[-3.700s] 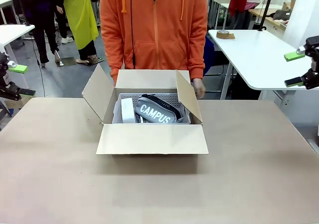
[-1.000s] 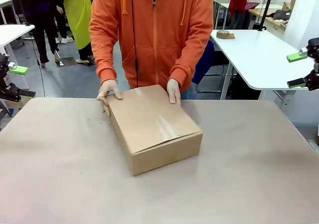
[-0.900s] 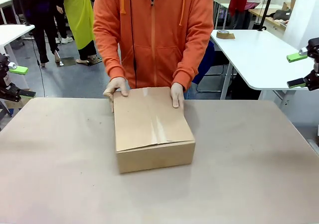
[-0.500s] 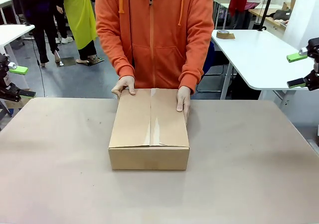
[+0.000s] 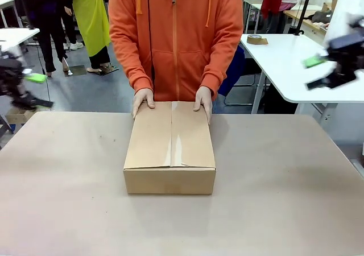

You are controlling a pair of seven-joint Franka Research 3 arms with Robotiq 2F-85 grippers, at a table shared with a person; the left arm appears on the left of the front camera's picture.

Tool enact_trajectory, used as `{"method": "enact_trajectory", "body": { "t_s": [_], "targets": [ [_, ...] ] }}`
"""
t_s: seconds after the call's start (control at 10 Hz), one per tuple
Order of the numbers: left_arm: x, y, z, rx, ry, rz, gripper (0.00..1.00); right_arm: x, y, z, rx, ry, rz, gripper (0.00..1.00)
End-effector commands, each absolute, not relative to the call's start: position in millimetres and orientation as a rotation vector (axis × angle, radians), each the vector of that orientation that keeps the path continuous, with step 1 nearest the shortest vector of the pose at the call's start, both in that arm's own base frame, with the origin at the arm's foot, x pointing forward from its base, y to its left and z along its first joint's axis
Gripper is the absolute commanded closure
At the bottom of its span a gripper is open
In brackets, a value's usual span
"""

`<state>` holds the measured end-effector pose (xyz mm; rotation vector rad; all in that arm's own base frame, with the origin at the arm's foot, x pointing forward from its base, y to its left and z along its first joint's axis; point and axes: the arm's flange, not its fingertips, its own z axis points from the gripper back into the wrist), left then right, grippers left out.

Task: Pack the gift set into the box.
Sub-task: Press and hold the closed box until the human finishes sealing it.

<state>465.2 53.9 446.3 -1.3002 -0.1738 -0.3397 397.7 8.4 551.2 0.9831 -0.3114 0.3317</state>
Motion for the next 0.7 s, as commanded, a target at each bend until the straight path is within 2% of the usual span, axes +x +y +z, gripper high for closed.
{"method": "enact_trajectory", "body": {
  "t_s": [0.0, 0.1, 0.2, 0.3, 0.4, 0.5, 0.6],
  "targets": [
    [497.4, -28.8, 449.0, -1.198, -0.152, -0.574, 0.0, 438.1, 102.7, 542.5, 0.914, -0.398, 0.662, 0.0],
    [504.1, -71.5, 434.7, -1.106, -0.214, -0.685, 0.0, 451.4, 152.3, 519.9, 0.855, -0.365, 0.789, 0.0],
    [507.0, -105.0, 408.7, -0.939, -0.296, -0.744, 0.0, 462.5, 192.6, 485.0, 0.821, -0.34, 0.906, 0.0],
    [508.8, -108.5, 392.4, -0.834, -0.396, -0.655, 0.0, 468.8, 209.7, 454.2, 0.911, -0.307, 0.967, 0.0],
    [504.7, -102.0, 384.2, -0.877, -0.397, -0.603, 0.0, 471.5, 207.6, 438.0, 0.905, -0.328, 0.971, 0.0],
    [496.6, -78.2, 391.0, -0.902, -0.217, -0.556, 0.0, 436.8, 227.2, 478.7, 0.841, -0.283, 0.917, 0.0],
    [515.0, -126.6, 397.7, -0.876, -0.316, -0.697, 0.0, 436.8, 227.2, 478.7, 0.841, -0.283, 0.917, 0.0]
  ]
}}
